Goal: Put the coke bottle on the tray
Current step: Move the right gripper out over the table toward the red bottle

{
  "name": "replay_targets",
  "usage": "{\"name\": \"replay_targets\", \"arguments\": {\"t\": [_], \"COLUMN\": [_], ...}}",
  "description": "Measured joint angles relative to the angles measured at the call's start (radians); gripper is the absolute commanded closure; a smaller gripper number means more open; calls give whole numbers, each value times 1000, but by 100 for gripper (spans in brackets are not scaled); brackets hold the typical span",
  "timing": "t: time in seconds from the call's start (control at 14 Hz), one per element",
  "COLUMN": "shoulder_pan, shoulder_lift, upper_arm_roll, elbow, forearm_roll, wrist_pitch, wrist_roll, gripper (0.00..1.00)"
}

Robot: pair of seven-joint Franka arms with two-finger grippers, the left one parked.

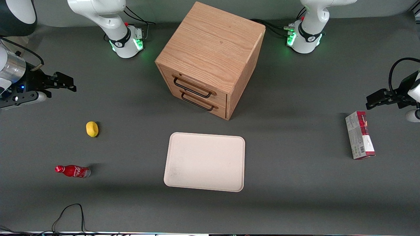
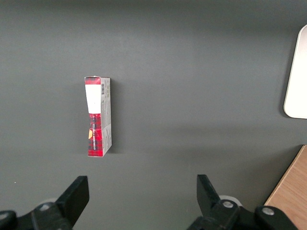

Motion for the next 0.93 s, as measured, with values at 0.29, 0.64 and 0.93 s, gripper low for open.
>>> {"name": "replay_targets", "arguments": {"t": [0.29,0.64,0.93], "shoulder_pan": [-9,-12,-12], "shoulder_lift": [0,0,0], "upper_arm_roll": [-3,-12,-16], "elbow": [3,12,14], "forearm_roll": [0,-1,-1], "wrist_pitch": [-9,-33,-34], "wrist_roll": [4,5,17], "gripper": [0,0,0]}}
